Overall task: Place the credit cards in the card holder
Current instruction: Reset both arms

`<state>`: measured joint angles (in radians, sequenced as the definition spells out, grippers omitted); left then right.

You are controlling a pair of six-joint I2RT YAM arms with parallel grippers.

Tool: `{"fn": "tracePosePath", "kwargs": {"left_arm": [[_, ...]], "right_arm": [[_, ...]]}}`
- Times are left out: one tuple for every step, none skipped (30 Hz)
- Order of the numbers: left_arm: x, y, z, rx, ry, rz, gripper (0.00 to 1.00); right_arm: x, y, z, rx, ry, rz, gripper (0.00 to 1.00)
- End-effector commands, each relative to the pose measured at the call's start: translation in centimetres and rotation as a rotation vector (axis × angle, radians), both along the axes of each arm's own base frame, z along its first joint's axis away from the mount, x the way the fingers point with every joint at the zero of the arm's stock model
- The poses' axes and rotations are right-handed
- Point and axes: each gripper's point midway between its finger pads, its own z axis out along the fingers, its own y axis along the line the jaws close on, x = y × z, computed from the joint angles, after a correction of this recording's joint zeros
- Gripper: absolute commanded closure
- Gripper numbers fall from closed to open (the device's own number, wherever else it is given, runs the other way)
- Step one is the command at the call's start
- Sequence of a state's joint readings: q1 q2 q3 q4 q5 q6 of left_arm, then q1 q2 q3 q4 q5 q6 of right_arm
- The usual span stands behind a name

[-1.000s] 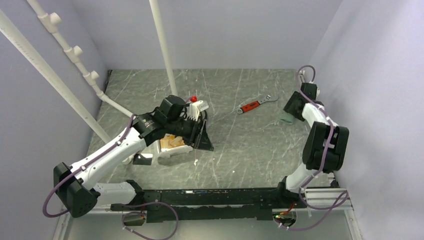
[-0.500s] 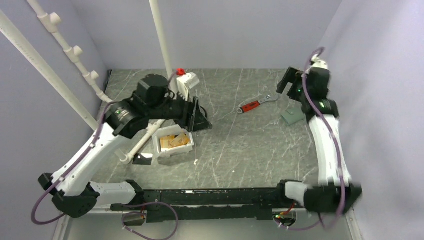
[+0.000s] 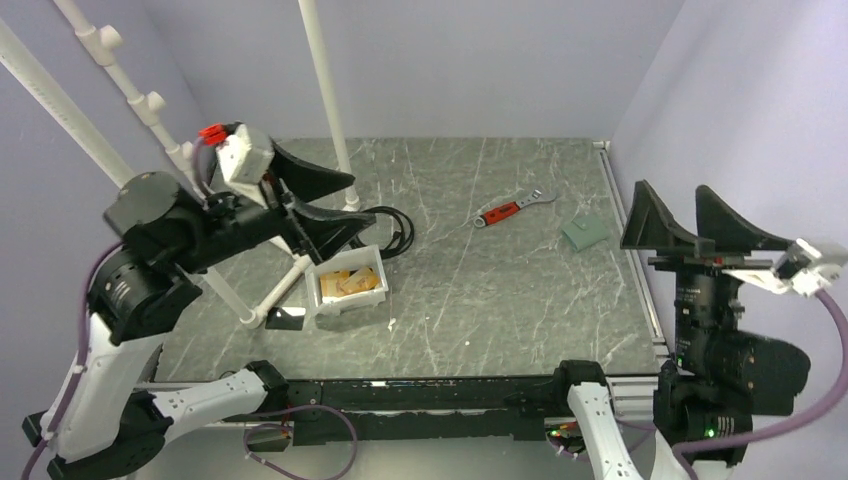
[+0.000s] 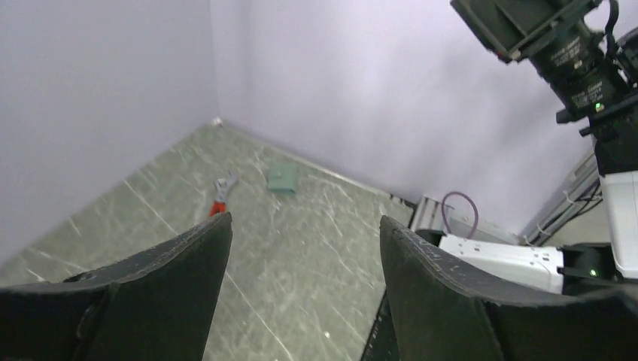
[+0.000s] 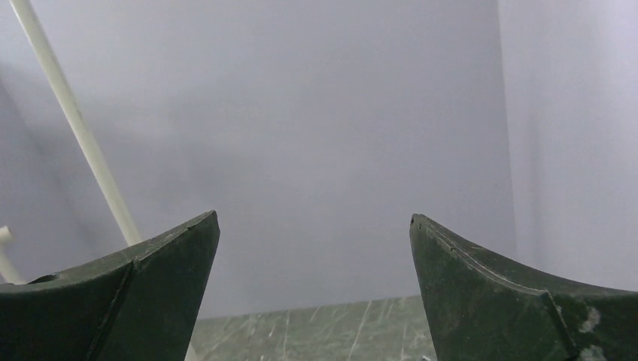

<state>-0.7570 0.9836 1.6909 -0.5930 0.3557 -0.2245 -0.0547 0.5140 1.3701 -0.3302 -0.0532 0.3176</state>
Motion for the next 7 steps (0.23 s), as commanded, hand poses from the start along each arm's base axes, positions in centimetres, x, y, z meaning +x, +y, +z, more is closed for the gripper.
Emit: {"fn": "tracePosePath", "kwargs": {"left_arm": [[-1.0, 2.3, 4.6, -0.103, -0.214, 0.056, 0.22], [-1.4, 2.7, 5.3, -0.123, -0.246, 0.059, 0.21], [-1.7, 3.1, 5.7, -0.134, -0.267, 0.064, 0.2], [-1.9, 3.4, 6.1, -0.141, -0.283, 0.07, 0.2], [-2.2, 3.8, 6.5, -0.146, -0.296, 0.078, 0.19], [-2.4, 4.1, 6.8, -0.147, -0.308, 0.082, 0.19], [-2.6, 4.3, 7.1, -0.142, -0.316, 0.079, 0.18]], "right_arm": [[-3.0, -1.7, 1.7, 0.062, -0.112, -0.083, 0.0], [-3.5, -1.8, 1.8, 0.072, -0.12, -0.091, 0.0], [-3.9, -1.7, 1.9, 0.065, -0.128, -0.086, 0.0], [-4.2, -1.7, 1.9, 0.055, -0.132, -0.09, 0.0], [-4.3, -1.8, 1.8, 0.049, -0.127, -0.102, 0.0], [-4.4, -2.0, 1.7, 0.052, -0.123, -0.114, 0.0], [-4.4, -2.1, 1.7, 0.051, -0.117, -0.125, 0.0]]}}
